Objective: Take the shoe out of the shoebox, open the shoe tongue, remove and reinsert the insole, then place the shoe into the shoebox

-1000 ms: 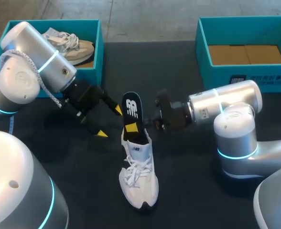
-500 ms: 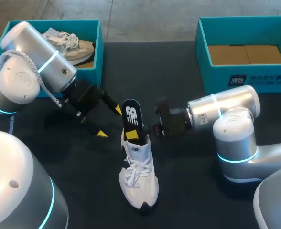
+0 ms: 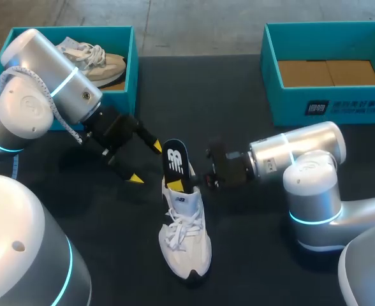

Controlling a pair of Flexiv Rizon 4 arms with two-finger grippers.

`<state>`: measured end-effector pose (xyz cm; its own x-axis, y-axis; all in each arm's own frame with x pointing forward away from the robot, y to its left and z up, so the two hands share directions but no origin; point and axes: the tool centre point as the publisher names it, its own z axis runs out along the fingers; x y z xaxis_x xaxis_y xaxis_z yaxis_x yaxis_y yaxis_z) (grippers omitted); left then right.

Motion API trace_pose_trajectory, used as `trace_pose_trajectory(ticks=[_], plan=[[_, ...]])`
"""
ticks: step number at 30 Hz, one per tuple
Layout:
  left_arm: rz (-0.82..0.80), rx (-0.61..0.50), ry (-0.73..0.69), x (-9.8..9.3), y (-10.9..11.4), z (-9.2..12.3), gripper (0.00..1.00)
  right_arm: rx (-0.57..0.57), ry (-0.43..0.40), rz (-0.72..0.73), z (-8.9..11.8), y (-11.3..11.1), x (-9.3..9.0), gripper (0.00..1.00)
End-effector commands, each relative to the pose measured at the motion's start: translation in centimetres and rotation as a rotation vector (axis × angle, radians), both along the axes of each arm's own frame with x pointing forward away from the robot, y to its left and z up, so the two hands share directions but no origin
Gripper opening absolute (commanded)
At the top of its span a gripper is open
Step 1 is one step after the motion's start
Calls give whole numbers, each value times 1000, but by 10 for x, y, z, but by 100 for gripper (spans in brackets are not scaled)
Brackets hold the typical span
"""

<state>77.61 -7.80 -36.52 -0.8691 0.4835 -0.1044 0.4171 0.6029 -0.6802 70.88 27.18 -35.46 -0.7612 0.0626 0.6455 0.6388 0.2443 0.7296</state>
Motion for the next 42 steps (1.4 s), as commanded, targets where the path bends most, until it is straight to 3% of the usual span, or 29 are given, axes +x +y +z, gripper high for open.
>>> trace_pose_trajectory(ticks=[1,8,17,27,29,42], plan=[[0,3,-1,0,0,0,100,-7,-12,-7,6,0,-1,25],[0,3,-1,0,0,0,100,-15,-40,-7,16,1,5,33],[0,3,-1,0,0,0,100,-22,-68,-21,26,-4,13,33],[0,3,-1,0,0,0,100,-20,-69,-22,28,-2,21,21],[0,3,-1,0,0,0,100,-18,-58,-20,26,-1,22,0],[0,3,-1,0,0,0,100,-17,16,-25,12,-3,22,0]])
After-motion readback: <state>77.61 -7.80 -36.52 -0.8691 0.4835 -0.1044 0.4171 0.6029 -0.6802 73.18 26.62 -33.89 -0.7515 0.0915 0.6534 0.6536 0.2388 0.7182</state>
